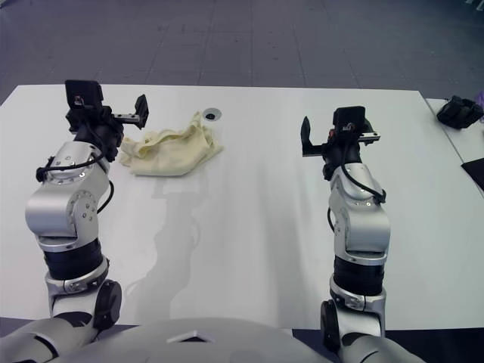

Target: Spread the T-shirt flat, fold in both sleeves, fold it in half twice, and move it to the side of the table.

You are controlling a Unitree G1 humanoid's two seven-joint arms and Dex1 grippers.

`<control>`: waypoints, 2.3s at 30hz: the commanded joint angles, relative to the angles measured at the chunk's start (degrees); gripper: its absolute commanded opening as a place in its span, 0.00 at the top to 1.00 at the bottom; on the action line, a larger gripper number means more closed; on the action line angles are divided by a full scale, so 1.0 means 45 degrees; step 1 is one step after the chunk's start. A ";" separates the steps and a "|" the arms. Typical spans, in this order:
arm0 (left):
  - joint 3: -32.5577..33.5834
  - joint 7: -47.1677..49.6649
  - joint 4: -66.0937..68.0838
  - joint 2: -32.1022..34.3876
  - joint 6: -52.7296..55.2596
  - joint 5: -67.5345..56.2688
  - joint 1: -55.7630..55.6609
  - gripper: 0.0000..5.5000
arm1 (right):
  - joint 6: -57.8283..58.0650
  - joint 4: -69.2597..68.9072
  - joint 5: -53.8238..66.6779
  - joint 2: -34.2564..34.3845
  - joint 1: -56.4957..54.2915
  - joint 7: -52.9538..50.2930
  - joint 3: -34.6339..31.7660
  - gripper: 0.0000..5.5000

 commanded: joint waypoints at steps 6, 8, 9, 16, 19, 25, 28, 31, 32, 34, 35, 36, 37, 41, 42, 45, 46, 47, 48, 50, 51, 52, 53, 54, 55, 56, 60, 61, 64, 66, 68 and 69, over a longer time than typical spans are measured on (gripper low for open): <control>-0.0006 -0.0018 0.0016 -0.0025 0.0126 0.0012 0.0015 0.02 | 0.0025 -0.0011 -0.0005 0.0000 -0.0014 0.0011 -0.0013 0.02; -0.0018 -0.0004 -0.0021 -0.0054 0.0110 0.0013 0.0060 0.02 | 0.0000 -0.0038 -0.0010 0.0034 0.0028 -0.0004 0.0005 0.02; -0.0035 0.0010 -0.0015 -0.0076 0.0105 0.0017 0.0053 0.02 | -0.0006 -0.0028 -0.0017 0.0056 0.0024 -0.0018 0.0026 0.02; -0.0050 -0.0004 0.0018 -0.0053 0.0111 -0.0002 0.0023 0.02 | -0.0024 -0.0028 -0.0030 0.0148 0.0050 -0.0056 0.0074 0.02; 0.0015 -0.0090 0.0113 0.0095 0.0130 -0.0017 -0.0077 0.02 | 0.0062 -0.0107 -0.0040 0.0116 0.0072 -0.0067 0.0038 0.02; 0.0040 -0.0093 0.0120 0.0114 0.0139 0.0024 -0.0058 0.02 | 0.0138 -0.0150 -0.0022 0.0008 0.0094 0.0012 -0.0012 0.02; 0.0042 -0.0098 0.0168 0.0115 0.0117 0.0036 -0.0071 0.02 | 0.0156 -0.0177 -0.0031 0.0026 0.0109 0.0001 -0.0005 0.02; 0.0041 -0.0114 0.0199 0.0149 0.0122 0.0045 -0.0114 0.02 | 0.0149 -0.0177 -0.0023 0.0039 0.0109 0.0002 -0.0005 0.02; 0.0041 -0.0120 0.0205 0.0162 0.0125 0.0047 -0.0128 0.02 | 0.0143 -0.0173 -0.0020 0.0039 0.0108 0.0004 -0.0005 0.02; 0.0042 -0.0133 0.0214 0.0185 0.0132 0.0052 -0.0157 0.02 | 0.0152 -0.0185 -0.0023 0.0040 0.0098 -0.0003 -0.0006 0.02; 0.0054 -0.0136 0.0216 0.0196 0.0122 0.0056 -0.0150 0.02 | 0.0140 -0.0163 -0.0029 0.0043 0.0082 -0.0005 0.0008 0.02; 0.0062 -0.0138 0.0221 0.0200 0.0116 0.0060 -0.0148 0.02 | 0.0127 -0.0145 -0.0030 0.0039 0.0073 -0.0003 0.0005 0.02; 0.0073 -0.0140 0.0217 0.0201 0.0107 0.0059 -0.0131 0.02 | 0.0110 -0.0140 -0.0034 0.0044 0.0083 -0.0006 0.0007 0.02; 0.0006 -0.0094 0.0198 0.0110 0.0123 0.0075 -0.0152 0.02 | 0.0066 -0.0118 -0.0038 0.0098 0.0053 -0.0062 -0.0007 0.02; -0.0003 -0.0090 0.0206 0.0094 0.0114 0.0075 -0.0149 0.02 | 0.0050 -0.0105 -0.0035 0.0109 0.0050 -0.0071 -0.0014 0.02; 0.0018 -0.0116 0.0278 0.0118 0.0112 0.0057 -0.0197 0.02 | 0.0065 -0.0109 -0.0034 0.0141 0.0042 -0.0123 -0.0025 0.02; 0.0029 -0.0131 0.0287 0.0138 0.0118 0.0051 -0.0208 0.02 | 0.0086 -0.0138 -0.0037 0.0152 0.0048 -0.0148 -0.0024 0.02; 0.0042 -0.0145 0.0325 0.0158 0.0102 0.0049 -0.0222 0.02 | 0.0071 -0.0110 -0.0036 0.0149 0.0044 -0.0164 -0.0037 0.02; 0.0052 -0.0151 0.0347 0.0170 0.0088 0.0050 -0.0227 0.02 | 0.0055 -0.0087 -0.0034 0.0143 0.0041 -0.0173 -0.0051 0.02; 0.0063 -0.0116 0.0367 0.0148 0.0062 0.0070 -0.0233 0.02 | 0.0011 0.0007 -0.0016 0.0106 -0.0014 -0.0149 -0.0081 0.02; 0.0061 -0.0090 0.0363 0.0124 0.0052 0.0081 -0.0232 0.02 | -0.0008 0.0062 -0.0009 0.0084 -0.0055 -0.0126 -0.0084 0.02; 0.0060 -0.0072 0.0344 0.0103 0.0050 0.0084 -0.0220 0.02 | -0.0001 0.0067 -0.0009 0.0074 -0.0079 -0.0117 -0.0078 0.02; 0.0061 -0.0068 0.0311 0.0090 0.0048 0.0078 -0.0193 0.02 | 0.0014 0.0045 -0.0014 0.0069 -0.0087 -0.0114 -0.0065 0.02; 0.0065 -0.0064 0.0281 0.0078 0.0045 0.0073 -0.0159 0.02 | 0.0018 0.0044 -0.0012 0.0055 -0.0097 -0.0101 -0.0066 0.02; 0.0064 -0.0056 0.0259 0.0064 0.0042 0.0071 -0.0130 0.02 | 0.0018 0.0038 -0.0005 0.0037 -0.0088 -0.0086 -0.0083 0.02; 0.0069 -0.0051 0.0245 0.0058 0.0041 0.0069 -0.0108 0.02 | 0.0010 0.0048 0.0000 0.0021 -0.0083 -0.0072 -0.0094 0.02; 0.0080 -0.0025 0.0239 0.0042 0.0043 0.0071 -0.0105 0.02 | 0.0042 0.0012 -0.0018 0.0022 -0.0112 -0.0064 -0.0034 0.02; 0.0074 -0.0022 0.0236 0.0036 0.0042 0.0071 -0.0106 0.02 | 0.0037 0.0011 -0.0018 0.0020 -0.0111 -0.0061 -0.0037 0.02; 0.0046 -0.0015 0.0236 0.0030 0.0036 0.0077 -0.0107 0.02 | -0.0002 0.0081 -0.0016 0.0009 -0.0146 -0.0053 -0.0054 0.02; 0.0045 0.0000 0.0227 0.0035 0.0042 0.0086 -0.0095 0.02 | -0.0019 0.0091 -0.0009 0.0015 -0.0144 -0.0052 -0.0067 0.02; 0.0034 -0.0006 0.0307 0.0055 0.0025 0.0089 -0.0147 0.02 | -0.0028 0.0082 -0.0014 0.0040 -0.0130 -0.0081 -0.0076 0.02; 0.0010 -0.0025 0.0369 0.0069 0.0008 0.0084 -0.0195 0.02 | -0.0027 0.0072 -0.0021 0.0056 -0.0119 -0.0102 -0.0081 0.02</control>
